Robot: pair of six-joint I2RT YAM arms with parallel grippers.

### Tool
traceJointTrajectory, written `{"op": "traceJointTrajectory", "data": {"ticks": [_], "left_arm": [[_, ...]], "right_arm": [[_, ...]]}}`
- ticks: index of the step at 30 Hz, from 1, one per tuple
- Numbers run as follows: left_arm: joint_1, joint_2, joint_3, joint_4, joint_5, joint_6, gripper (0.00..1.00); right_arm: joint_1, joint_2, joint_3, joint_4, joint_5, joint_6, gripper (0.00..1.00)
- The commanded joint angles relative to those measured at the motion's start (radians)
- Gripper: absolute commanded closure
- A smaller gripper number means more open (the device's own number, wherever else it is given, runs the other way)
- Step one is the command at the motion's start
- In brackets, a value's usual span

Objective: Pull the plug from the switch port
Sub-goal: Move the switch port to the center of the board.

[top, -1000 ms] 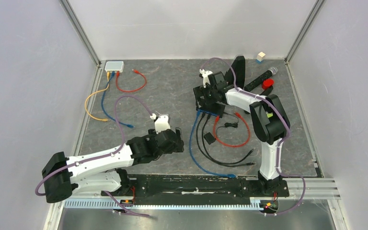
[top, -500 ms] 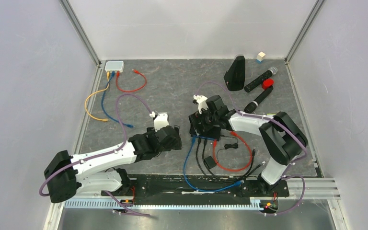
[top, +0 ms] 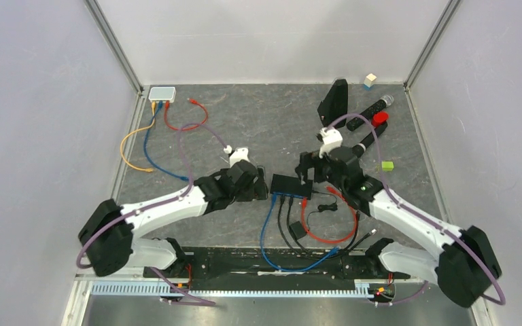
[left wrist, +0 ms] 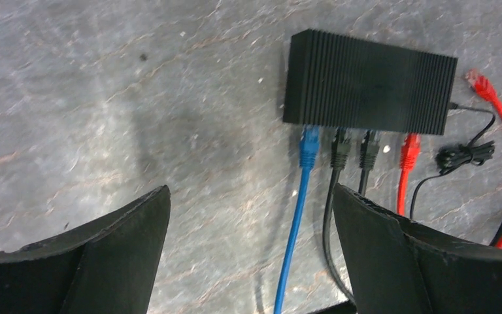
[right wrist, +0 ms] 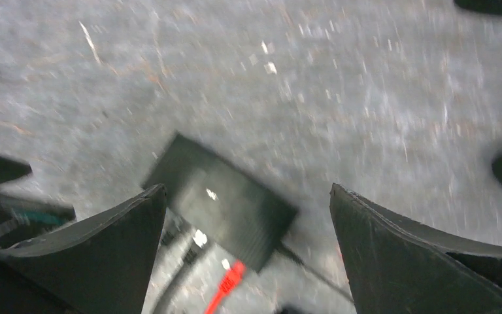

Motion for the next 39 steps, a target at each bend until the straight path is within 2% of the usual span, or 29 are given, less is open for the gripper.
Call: {"op": "traceJointTrajectory", "data": {"ticks": [1,7,10,16,20,25,31,36,39], "left_arm": [[0.045,0.107,0.095,0.114,0.140,0.111,0.03],[0.086,0.290,0.182,0.154,0.230,0.161,0.04],[0.105,0.381,0.239,0.143,0.279,0.178,0.10],[0.110,0.399,0.229,0.217,0.381,0.162,0.17],[0.085,0.324,0.187,0.232,0.465,0.192,0.20],[-0.026,0.258,0.143,0.195,0.531,0.278,0.20],[-0.181,0.283,0.126,0.156,0.507,0.358,0.22],[-0.217,0.315,0.153,0.130,0.530,0.422,0.25],[-0.227,0.310,0.164,0.141,0.541,0.448,0.26]], "right_arm": [[0.001,-0.161,-0.206,-0.055,0.065,0.098,0.05],[0.001,-0.384,-0.375,-0.121,-0.158,0.084,0.15],[0.002,-0.436,-0.389,-0.218,-0.223,0.054,0.18],[0.007,-0.503,-0.400,-0.345,-0.374,0.047,0.26],[0.007,-0.548,-0.418,-0.396,-0.352,0.141,0.27],[0.009,-0.563,-0.397,-0.506,-0.265,0.235,0.27],[0.013,-0.563,-0.330,-0.607,-0.277,0.157,0.33],[0.024,-0.528,-0.374,-0.589,-0.387,0.116,0.37],[0.027,-0.556,-0.384,-0.581,-0.383,0.105,0.41]]}}
